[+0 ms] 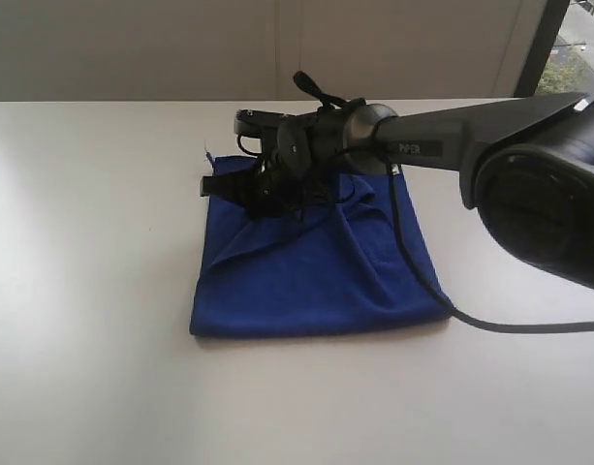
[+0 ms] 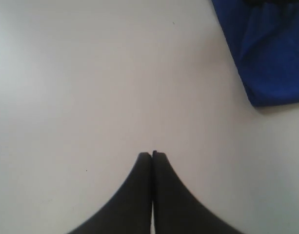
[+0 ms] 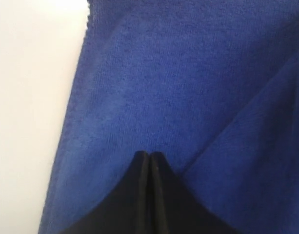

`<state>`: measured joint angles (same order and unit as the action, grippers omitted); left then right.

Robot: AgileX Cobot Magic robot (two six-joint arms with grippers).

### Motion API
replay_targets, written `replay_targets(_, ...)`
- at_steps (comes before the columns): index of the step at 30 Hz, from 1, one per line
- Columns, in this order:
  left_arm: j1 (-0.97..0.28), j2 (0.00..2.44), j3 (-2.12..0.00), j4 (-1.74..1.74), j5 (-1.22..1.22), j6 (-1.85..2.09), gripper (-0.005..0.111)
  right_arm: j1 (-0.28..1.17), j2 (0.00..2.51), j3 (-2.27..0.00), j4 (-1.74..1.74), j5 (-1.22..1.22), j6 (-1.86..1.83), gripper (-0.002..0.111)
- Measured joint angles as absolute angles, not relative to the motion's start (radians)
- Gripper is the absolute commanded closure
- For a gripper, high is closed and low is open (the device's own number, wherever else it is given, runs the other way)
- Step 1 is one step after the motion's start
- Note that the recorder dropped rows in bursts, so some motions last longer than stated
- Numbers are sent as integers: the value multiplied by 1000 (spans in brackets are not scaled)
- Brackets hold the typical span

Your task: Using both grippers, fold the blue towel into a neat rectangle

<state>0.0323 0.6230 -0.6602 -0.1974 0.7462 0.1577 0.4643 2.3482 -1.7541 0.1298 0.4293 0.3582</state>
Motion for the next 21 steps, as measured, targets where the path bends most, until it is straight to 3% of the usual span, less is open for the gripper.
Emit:
replay_targets(11,32,623,-660,-197,746,158,107,347,2117,-1635,90,679,228,108)
replay_targets(21,32,623,-660,-197,746,158,107,222,2026,-1353,73,675,96,108)
